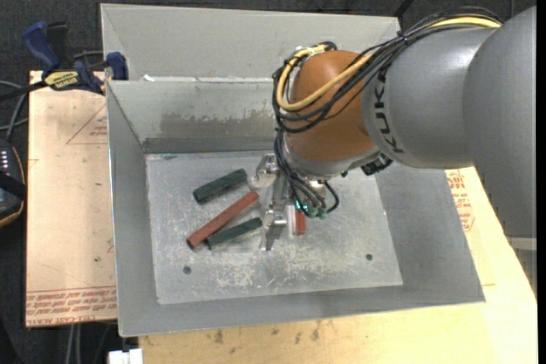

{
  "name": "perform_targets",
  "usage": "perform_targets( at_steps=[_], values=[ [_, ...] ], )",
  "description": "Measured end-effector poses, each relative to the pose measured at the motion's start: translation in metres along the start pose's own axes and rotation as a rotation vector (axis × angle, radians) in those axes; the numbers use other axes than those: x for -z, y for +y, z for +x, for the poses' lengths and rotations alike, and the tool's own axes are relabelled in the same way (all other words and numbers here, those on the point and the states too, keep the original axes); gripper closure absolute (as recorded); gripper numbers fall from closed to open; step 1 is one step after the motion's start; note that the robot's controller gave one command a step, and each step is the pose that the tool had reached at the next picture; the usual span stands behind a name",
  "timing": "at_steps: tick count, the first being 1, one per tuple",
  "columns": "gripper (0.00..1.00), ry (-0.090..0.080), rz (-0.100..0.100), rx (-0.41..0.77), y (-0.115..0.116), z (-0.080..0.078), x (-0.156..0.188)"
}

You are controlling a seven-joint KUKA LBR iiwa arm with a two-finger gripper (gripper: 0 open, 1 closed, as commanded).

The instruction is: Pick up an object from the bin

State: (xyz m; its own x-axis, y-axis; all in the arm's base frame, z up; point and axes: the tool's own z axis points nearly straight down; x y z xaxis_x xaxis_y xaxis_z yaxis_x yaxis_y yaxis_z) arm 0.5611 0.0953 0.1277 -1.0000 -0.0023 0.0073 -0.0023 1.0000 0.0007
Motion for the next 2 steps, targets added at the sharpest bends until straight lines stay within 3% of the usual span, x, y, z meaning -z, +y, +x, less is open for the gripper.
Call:
perform_targets(
  at_steps=[1,2],
  values=[
    [0.00,-0.007,-0.001,-0.002,0.000,-0.002,0.004],
    [1.00,-0.028,-0.002,0.130,0.021,-0.019,-0.049]
  ],
)
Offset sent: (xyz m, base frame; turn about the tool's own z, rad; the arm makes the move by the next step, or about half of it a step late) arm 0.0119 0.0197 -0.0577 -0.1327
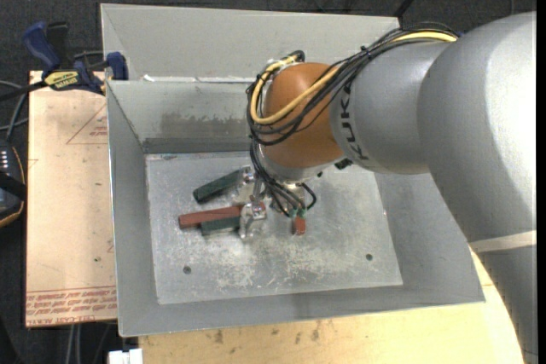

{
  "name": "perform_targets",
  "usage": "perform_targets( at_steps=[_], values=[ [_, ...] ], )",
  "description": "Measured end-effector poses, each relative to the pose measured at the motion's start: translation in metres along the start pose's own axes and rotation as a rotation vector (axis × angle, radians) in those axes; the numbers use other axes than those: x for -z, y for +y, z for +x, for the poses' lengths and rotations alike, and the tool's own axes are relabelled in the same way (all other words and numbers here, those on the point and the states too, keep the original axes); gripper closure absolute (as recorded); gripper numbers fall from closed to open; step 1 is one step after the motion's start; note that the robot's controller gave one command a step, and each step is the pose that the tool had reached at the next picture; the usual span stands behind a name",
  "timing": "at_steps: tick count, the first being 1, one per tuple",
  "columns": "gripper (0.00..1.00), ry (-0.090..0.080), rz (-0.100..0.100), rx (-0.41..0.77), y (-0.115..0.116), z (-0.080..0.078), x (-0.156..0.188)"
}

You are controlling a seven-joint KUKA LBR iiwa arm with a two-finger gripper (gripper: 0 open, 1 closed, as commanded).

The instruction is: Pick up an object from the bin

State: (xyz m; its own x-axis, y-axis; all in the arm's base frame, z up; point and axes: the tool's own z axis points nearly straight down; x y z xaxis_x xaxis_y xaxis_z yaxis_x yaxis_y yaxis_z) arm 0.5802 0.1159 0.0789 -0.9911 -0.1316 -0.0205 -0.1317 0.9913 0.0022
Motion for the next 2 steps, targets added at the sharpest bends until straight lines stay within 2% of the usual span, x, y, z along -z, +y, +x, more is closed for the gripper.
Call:
perform_targets(
  at_steps=[1,2],
  values=[
    [1.00,0.000,0.000,0.000,0.000,0.000,0.000],
    [1.00,0.014,0.002,0.005,-0.013,-0.007,0.156]
  ],
)
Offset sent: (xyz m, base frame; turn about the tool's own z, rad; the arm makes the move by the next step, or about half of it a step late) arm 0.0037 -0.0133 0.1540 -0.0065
